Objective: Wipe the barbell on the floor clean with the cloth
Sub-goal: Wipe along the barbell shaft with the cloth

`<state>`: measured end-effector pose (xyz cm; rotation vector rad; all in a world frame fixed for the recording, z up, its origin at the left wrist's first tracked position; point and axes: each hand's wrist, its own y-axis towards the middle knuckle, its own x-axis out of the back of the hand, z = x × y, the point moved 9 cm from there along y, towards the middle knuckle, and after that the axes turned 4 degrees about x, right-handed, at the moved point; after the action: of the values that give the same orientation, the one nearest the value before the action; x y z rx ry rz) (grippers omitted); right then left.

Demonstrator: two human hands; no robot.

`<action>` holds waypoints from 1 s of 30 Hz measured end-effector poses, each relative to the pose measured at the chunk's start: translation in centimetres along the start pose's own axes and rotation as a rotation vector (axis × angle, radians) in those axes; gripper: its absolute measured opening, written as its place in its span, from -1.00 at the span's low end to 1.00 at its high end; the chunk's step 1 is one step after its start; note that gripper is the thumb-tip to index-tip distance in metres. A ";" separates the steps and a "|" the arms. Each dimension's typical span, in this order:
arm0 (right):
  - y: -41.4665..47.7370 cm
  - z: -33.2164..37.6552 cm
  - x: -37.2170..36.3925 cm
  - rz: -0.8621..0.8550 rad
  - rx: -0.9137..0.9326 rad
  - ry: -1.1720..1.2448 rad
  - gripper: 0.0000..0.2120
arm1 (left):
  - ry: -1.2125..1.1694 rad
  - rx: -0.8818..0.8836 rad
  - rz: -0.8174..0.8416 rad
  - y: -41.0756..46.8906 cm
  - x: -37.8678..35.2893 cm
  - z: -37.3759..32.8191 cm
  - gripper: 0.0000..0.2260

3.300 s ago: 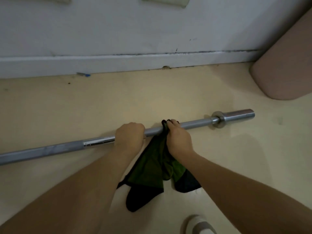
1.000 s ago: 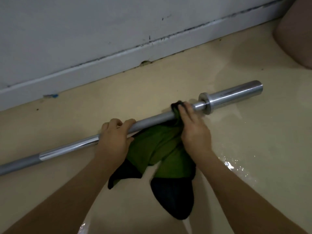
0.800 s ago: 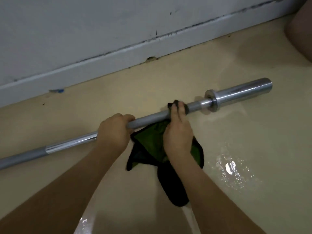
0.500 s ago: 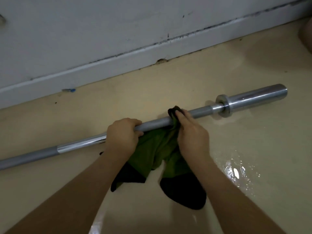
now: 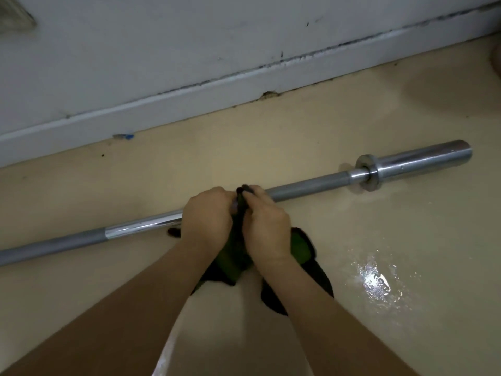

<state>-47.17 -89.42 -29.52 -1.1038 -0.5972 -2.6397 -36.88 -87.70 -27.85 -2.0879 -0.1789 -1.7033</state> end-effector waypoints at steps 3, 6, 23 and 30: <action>0.8 -1.0 0.8 0.191 0.261 -0.087 -0.58 | -0.007 -0.044 -0.013 -0.2 -0.1 0.1 -0.78; 2.8 -7.9 7.5 0.069 0.088 -0.213 -0.59 | -0.014 -0.085 -0.018 -0.7 -0.2 0.0 -0.68; 2.9 -14.1 12.2 -0.088 -0.193 -0.196 -0.52 | 0.103 -0.100 -0.131 -0.1 -0.8 0.8 -0.53; 2.7 -5.7 3.7 0.165 0.096 -0.065 -0.54 | 0.125 -0.110 -0.095 0.7 -0.3 0.7 -0.41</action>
<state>-52.37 -94.54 -29.69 -1.1618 -0.6111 -2.4180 -36.04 -87.97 -28.45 -2.0717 -0.1512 -1.9341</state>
